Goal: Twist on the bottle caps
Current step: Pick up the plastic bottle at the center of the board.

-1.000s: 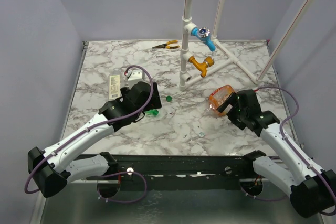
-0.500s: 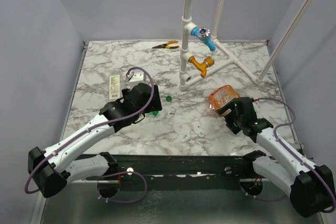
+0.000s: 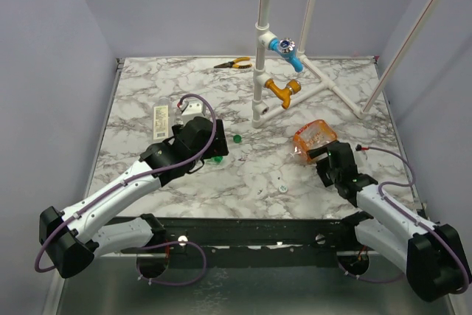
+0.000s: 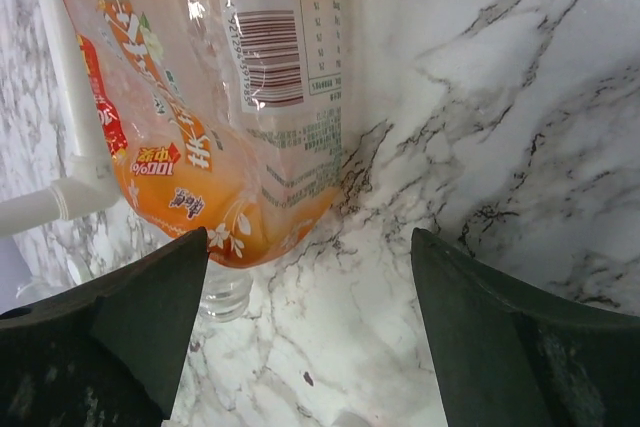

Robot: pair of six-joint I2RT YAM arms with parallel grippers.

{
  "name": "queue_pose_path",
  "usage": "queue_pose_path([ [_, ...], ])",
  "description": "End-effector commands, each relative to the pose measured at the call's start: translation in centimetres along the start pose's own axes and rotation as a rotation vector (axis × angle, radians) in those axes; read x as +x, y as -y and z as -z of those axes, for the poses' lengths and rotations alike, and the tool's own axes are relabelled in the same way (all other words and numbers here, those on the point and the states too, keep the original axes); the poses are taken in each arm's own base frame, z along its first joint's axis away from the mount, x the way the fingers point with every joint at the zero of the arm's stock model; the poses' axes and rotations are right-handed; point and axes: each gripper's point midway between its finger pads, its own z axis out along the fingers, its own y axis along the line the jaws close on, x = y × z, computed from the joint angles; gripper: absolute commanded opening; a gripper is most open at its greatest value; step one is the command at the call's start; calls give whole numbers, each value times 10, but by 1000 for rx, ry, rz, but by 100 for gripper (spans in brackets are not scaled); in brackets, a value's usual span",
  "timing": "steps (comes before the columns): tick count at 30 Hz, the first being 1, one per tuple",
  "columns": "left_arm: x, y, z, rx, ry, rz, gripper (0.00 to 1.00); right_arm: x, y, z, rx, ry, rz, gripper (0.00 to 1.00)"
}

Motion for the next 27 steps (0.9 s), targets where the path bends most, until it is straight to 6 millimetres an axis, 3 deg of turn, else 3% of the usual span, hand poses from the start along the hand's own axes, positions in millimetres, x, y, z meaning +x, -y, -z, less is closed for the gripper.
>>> queue_pose_path([
  [1, 6, 0, -3, 10, -11, 4, 99, -15, -18, -10, -93, 97, -45, 85],
  [10, 3, 0, -5, 4, 1, 15, 99, -14, -3, -27, -103, 140, -21, 77],
  [18, 8, 0, -10, 1, -19, 16, 99, -16, 3, -29, -100, 163, 9, 46],
  [21, 12, 2, -13, 6, -28, 24, 99, -13, 1, -25, -91, 134, 49, 28],
  [27, 18, 12, -20, 48, -38, 61, 99, 0, 2, -10, -70, 32, 164, 14],
])
